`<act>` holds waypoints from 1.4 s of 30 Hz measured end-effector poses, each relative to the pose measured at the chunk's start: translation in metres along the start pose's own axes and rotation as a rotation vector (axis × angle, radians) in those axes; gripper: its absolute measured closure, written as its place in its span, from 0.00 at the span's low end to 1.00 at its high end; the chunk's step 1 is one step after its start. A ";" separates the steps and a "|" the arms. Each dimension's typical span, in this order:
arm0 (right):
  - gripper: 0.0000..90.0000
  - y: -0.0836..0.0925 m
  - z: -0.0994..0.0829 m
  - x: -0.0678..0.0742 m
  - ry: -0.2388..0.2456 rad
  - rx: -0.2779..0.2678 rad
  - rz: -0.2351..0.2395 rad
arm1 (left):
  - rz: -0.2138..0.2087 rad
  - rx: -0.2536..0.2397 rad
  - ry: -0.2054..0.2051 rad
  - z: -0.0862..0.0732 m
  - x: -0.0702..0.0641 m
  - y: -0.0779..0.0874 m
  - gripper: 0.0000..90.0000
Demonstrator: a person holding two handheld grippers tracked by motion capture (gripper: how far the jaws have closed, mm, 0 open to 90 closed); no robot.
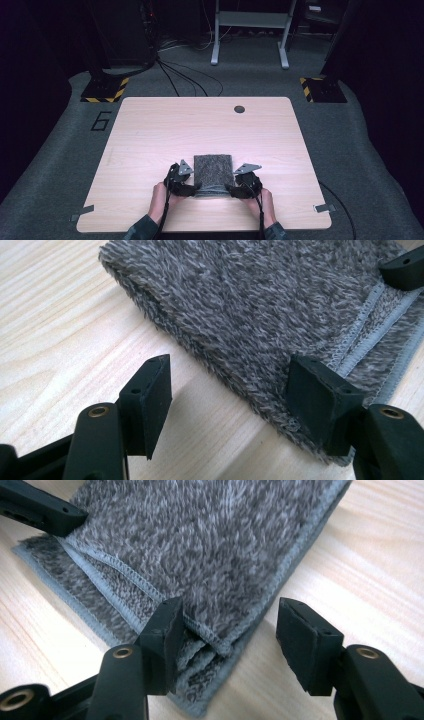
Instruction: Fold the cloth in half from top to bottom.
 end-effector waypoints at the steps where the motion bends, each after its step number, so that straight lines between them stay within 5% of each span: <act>1: 0.49 0.001 -0.002 -0.001 0.016 -0.009 0.001 | -0.005 -0.006 0.007 -0.001 0.000 0.000 0.38; 6: 0.30 0.004 -0.001 -0.004 0.022 0.005 0.011 | 0.003 -0.041 0.005 0.003 0.004 0.010 0.28; 9: 0.15 0.012 0.010 -0.005 0.041 -0.036 0.048 | -0.051 -0.082 0.037 0.015 0.008 0.015 0.26; 12: 0.15 0.014 0.027 -0.003 0.089 -0.069 0.072 | -0.082 -0.100 0.025 0.027 0.008 0.010 0.24; 15: 0.13 0.003 0.039 -0.004 0.092 -0.063 0.094 | -0.108 -0.059 0.016 0.031 0.005 -0.003 0.21; 22: 0.10 -0.034 0.033 -0.008 0.096 0.073 0.065 | -0.118 0.003 -0.003 0.020 0.000 -0.025 0.19; 32: 0.08 -0.039 0.039 -0.020 0.094 0.048 0.050 | -0.108 -0.014 -0.040 0.027 0.008 -0.036 0.19; 42: 0.05 -0.033 0.044 -0.020 0.081 0.040 0.042 | -0.103 -0.002 0.014 0.030 0.018 -0.032 0.16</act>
Point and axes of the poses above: each handheld gripper's, and its own axes: y roughly backward along the jaws, z roughly out of its top, x roughly to its left, the point moved 2 cm from there along -y, roughly forward along the jaws, and after that the axes turned 15 degrees about z, right-handed, at the moved point
